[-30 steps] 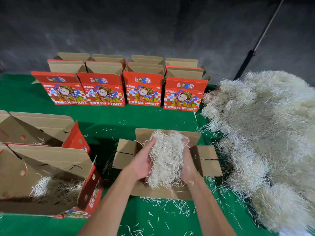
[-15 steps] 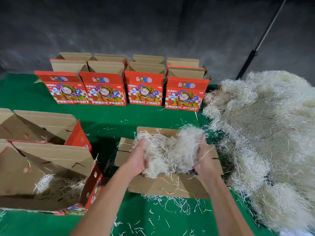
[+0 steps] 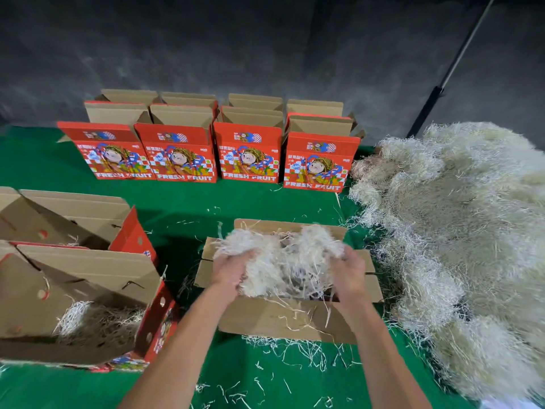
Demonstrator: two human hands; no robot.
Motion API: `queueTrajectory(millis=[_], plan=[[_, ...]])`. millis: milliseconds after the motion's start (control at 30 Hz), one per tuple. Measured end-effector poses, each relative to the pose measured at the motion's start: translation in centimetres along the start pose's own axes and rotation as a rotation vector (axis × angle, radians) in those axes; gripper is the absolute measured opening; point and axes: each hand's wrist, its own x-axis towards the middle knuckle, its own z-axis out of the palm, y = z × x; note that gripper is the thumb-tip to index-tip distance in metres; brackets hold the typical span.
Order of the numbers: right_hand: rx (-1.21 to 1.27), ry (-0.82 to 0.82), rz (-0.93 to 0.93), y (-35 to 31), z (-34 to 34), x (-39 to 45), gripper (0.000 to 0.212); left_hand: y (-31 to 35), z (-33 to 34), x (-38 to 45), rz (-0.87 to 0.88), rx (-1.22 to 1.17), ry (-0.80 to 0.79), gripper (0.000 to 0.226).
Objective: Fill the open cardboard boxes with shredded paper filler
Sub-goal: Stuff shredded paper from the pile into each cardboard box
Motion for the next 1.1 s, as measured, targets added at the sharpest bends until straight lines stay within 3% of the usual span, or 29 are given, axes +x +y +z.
queueTrajectory(millis=[67, 133, 233, 333, 433, 600, 700, 767, 833, 933, 1000, 1033, 1067, 1100], plan=[[0.043, 0.094, 0.006, -0.3, -2.3, 0.3, 0.048, 0.5, -1.5, 0.5, 0.049, -0.004, 0.126, 0.064], [0.119, 0.017, 0.03, -0.9, -2.0, -0.3, 0.034, 0.7, -1.1, 0.0, 0.056, -0.019, -0.032, 0.087], [0.039, -0.222, 0.012, -1.0, 1.7, -2.0, 0.048, 0.2, 2.1, -2.3, -0.031, 0.13, -0.379, 0.097], [0.065, -0.287, -0.092, -0.2, 3.3, -2.1, 0.031, -0.2, 4.0, -2.2, 0.004, 0.144, -0.293, 0.124], [0.135, -0.159, -0.08, 0.3, 1.7, -1.1, 0.029, -0.2, 2.5, -1.2, 0.058, 0.074, -0.111, 0.104], [0.194, 0.072, -0.098, 1.2, 0.3, 0.3, 0.032, -0.7, 0.9, -0.2, 0.07, -0.128, -0.143, 0.104], [0.231, 0.232, -0.112, 1.3, 0.6, 0.4, 0.022, -0.5, 0.7, -0.7, 0.031, -0.205, -0.068, 0.072], [0.231, 0.308, -0.121, 1.5, 0.3, 0.0, 0.02, -0.6, 0.8, -0.7, -0.004, -0.22, 0.022, 0.071], [0.179, 0.167, -0.089, 1.2, 0.4, -0.8, 0.044, -0.7, 0.9, -0.9, -0.038, -0.198, -0.03, 0.086], [0.001, -0.27, 0.088, 0.6, 1.9, -2.1, 0.094, -0.7, 1.6, -1.3, 0.045, -0.1, -0.244, 0.09], [0.075, -0.398, 0.158, 0.7, 3.1, -2.5, 0.083, -0.6, 2.4, -1.2, 0.013, -0.233, -0.425, 0.07], [0.156, -0.394, 0.152, 1.0, 3.3, -2.1, 0.06, -0.5, 2.7, -1.4, -0.026, -0.289, -0.454, 0.063], [0.198, -0.357, 0.122, 1.1, 3.4, -1.8, 0.041, -0.4, 2.9, -1.3, -0.048, -0.3, -0.424, 0.065], [0.195, -0.313, 0.082, 1.2, 3.2, -1.3, 0.041, -0.6, 2.7, -0.9, -0.042, -0.259, -0.368, 0.076]])
